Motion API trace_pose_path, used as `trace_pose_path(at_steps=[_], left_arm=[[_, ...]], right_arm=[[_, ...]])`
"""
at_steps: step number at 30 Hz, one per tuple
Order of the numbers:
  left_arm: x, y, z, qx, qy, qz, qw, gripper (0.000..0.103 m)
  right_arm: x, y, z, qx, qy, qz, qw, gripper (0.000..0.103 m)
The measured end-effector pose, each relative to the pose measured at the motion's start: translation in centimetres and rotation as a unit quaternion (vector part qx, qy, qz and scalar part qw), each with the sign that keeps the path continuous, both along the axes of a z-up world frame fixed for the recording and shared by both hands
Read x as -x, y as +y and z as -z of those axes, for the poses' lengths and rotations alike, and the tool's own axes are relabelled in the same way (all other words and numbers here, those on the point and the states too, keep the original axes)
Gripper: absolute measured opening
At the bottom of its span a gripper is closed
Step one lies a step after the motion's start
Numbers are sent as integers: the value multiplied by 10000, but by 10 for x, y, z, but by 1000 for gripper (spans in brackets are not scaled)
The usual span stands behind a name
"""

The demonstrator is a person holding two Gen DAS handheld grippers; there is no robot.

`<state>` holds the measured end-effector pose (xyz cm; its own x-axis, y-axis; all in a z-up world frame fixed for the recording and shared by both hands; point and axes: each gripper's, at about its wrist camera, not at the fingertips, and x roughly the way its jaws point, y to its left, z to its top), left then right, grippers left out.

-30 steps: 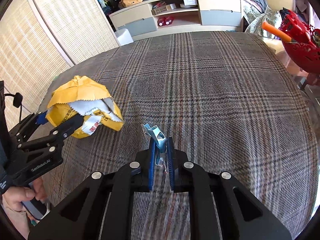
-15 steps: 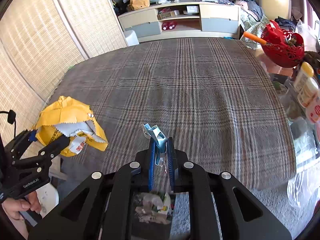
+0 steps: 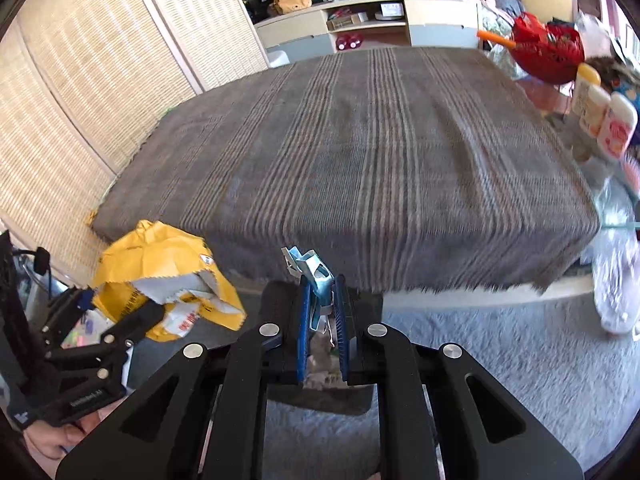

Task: Collect trash
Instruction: 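Carry the envelope and wrapper over the bin and open both tools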

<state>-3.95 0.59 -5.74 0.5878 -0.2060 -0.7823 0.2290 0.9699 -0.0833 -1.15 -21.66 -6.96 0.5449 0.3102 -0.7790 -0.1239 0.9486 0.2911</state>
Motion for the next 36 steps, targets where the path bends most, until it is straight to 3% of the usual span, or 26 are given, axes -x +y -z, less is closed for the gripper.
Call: trace_pose_path(at_steps=[12, 19, 28, 36], left_arm=[[6, -11, 106, -131, 880, -66, 9960, 69], [-9, -14, 150, -294, 1286, -92, 9912, 70], [-27, -17, 175, -299, 1530, -68, 9878, 71], [-33, -25, 183, -248, 1559, 73, 9874, 77]], right_arm=[[10, 9, 93, -241, 610, 169, 9977, 13], [3, 15, 129, -369, 947, 92, 9948, 13], [-10, 37, 149, -330, 1189, -191, 9922, 13], [-19, 32, 157, -427, 1349, -39, 9899, 16]])
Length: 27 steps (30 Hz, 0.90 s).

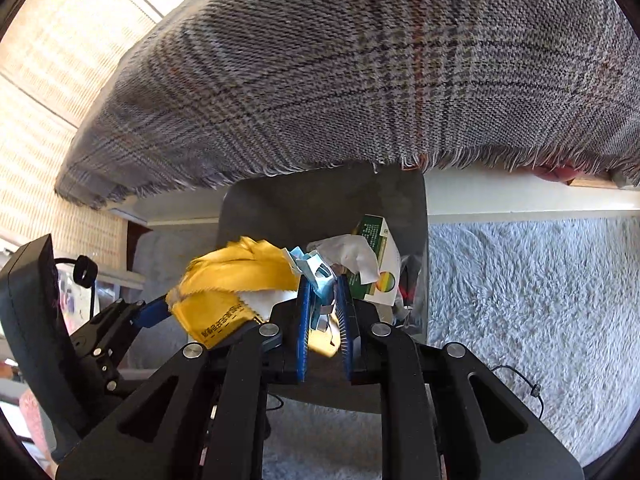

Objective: Collect trash

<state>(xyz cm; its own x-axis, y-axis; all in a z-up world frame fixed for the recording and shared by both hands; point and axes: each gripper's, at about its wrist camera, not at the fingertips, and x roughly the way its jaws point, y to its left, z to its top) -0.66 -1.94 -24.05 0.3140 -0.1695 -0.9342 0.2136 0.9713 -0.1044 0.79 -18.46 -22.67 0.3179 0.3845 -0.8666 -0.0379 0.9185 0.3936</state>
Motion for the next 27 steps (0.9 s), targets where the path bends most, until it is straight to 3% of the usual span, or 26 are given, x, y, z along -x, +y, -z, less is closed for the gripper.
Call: trace_pose_path(at_steps=[4, 5, 6, 8, 10, 14, 20, 25, 27], left_arm=[[-3, -3, 1, 5, 14, 0, 10000, 78], [-3, -3, 2, -16, 3, 1, 10000, 78], [-6, -7, 2, -52, -12, 1, 10000, 79], [-1, -9, 0, -75, -58, 17, 10000, 83], [0, -7, -6, -76, -90, 1, 9999, 88], [1, -4, -10, -46, -143, -27, 9999, 95], [3, 6, -24, -8, -226, -43, 9997, 95], [6, 14, -40, 23, -377, -79, 9993, 95], [4, 14, -50, 29, -478, -127, 9988, 95]], right_arm=[[-3, -2, 1, 37, 47, 76, 10000, 18], [-3, -3, 1, 17, 133, 54, 9999, 26], [-4, -4, 0, 17, 121, 88, 9999, 43], [-4, -5, -3, 47, 66, 125, 9999, 60], [-4, -3, -6, 81, 24, 107, 9999, 60], [-4, -3, -10, 183, -74, 99, 9998, 74], [-3, -3, -21, 291, -277, 147, 9991, 88], [-2, -6, -32, 377, -436, 191, 9982, 89], [0, -12, -40, 388, -523, 277, 9975, 95]])
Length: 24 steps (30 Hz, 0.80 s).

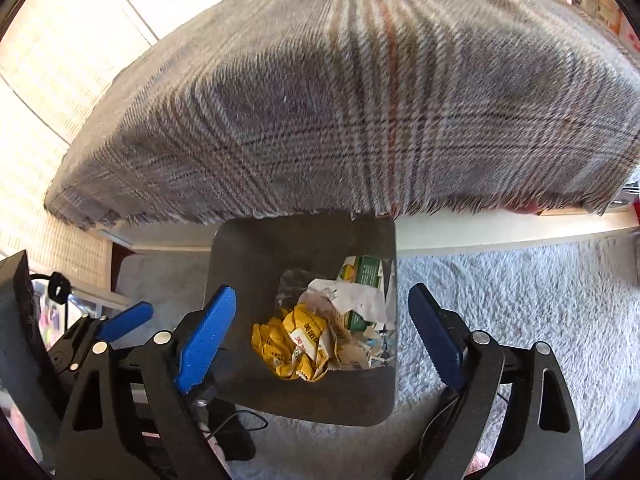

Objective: Collect trash

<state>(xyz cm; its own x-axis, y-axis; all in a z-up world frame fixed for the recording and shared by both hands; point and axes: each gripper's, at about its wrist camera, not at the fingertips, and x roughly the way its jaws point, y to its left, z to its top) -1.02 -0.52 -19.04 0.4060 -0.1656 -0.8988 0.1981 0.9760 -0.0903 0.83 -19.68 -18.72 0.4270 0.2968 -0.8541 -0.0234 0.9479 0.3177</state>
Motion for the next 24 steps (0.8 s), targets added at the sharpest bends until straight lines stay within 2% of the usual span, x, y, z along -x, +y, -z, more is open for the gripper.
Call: trace_pose_path(at_steps=[2, 6, 12, 18, 24], left_arm=[[0, 4, -12, -19, -140, -70, 9999, 95], [4, 13, -48, -50, -532, -212, 9983, 95], [20, 24, -109, -41, -1248, -347, 9916, 95], [34, 40, -159, -124, -1946, -516, 9794, 95], [47, 59, -195, -183, -2615, -727, 9623, 95]], right_arm=[[2, -6, -13, 107, -184, 117, 9997, 99], [9, -20, -46, 143, -619, 248, 9977, 100], [30, -35, -92, 272, -1245, 419, 9910, 100], [48, -42, -131, 558, -1884, 369, 9798, 100], [69, -52, -162, 871, -2657, 426, 9592, 100]])
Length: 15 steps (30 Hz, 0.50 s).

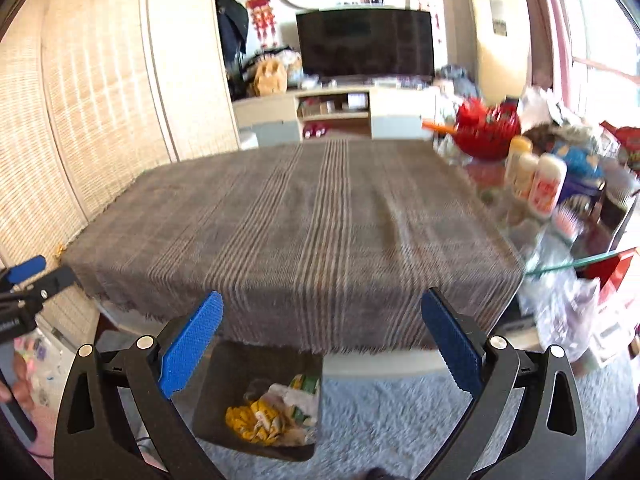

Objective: Collect trash

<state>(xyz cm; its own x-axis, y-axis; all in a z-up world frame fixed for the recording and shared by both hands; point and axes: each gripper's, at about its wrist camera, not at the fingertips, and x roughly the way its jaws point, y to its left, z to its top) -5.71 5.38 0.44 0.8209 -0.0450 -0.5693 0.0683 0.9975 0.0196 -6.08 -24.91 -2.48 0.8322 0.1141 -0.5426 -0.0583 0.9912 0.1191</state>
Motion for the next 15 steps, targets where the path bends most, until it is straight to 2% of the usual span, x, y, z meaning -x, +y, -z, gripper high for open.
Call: trace_pose_path(at_steps=[6, 9, 15], left_arm=[[8, 13, -13, -30, -580, -139, 9982, 95], [7, 16, -13, -21, -748, -248, 9969, 95], [7, 15, -7, 81, -886, -260, 9957, 95]], right_arm=[[17, -13, -16, 53, -469, 176, 9987, 100], [21, -18, -15, -35, -634, 308, 9975, 100], [21, -20, -7, -64, -690, 459, 9965, 100]])
